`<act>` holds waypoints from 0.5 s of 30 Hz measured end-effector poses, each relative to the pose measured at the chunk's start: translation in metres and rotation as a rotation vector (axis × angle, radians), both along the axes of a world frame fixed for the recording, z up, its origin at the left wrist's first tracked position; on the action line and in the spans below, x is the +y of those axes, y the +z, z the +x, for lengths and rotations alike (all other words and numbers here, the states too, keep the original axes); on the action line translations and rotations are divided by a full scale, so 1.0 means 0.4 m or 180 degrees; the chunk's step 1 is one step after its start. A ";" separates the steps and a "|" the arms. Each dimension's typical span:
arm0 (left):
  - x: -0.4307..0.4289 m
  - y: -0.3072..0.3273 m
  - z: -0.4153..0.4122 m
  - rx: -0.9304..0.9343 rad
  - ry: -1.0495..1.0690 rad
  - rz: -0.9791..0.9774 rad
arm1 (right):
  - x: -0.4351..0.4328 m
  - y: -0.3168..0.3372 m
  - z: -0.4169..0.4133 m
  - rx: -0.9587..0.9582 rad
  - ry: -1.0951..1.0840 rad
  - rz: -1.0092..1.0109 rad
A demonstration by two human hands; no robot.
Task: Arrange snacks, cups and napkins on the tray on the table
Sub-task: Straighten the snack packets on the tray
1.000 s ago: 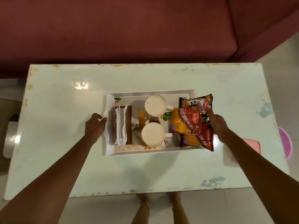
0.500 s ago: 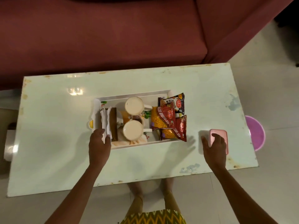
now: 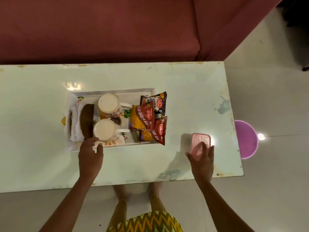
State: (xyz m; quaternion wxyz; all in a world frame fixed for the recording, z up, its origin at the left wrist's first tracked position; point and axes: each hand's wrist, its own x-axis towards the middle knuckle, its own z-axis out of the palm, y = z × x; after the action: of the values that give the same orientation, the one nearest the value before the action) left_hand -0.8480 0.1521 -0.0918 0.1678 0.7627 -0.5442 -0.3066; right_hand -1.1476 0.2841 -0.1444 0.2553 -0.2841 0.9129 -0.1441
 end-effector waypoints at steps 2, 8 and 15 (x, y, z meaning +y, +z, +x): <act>0.005 -0.003 -0.016 -0.0026 0.0017 -0.0006 | -0.003 -0.007 -0.004 0.0115 -0.0023 -0.0125; 0.021 0.008 -0.043 -0.0060 0.0247 0.0015 | -0.059 0.011 -0.001 0.0289 0.0262 -0.0425; 0.025 0.024 -0.060 -0.0041 0.0284 0.0079 | -0.239 0.021 0.016 0.0235 0.0525 -0.0543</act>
State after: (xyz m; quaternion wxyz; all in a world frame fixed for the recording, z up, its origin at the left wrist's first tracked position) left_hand -0.8721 0.1623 -0.0824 0.1683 0.7902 -0.5068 -0.3007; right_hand -1.1412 0.1885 -0.1360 0.2074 -0.3839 0.8797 -0.1892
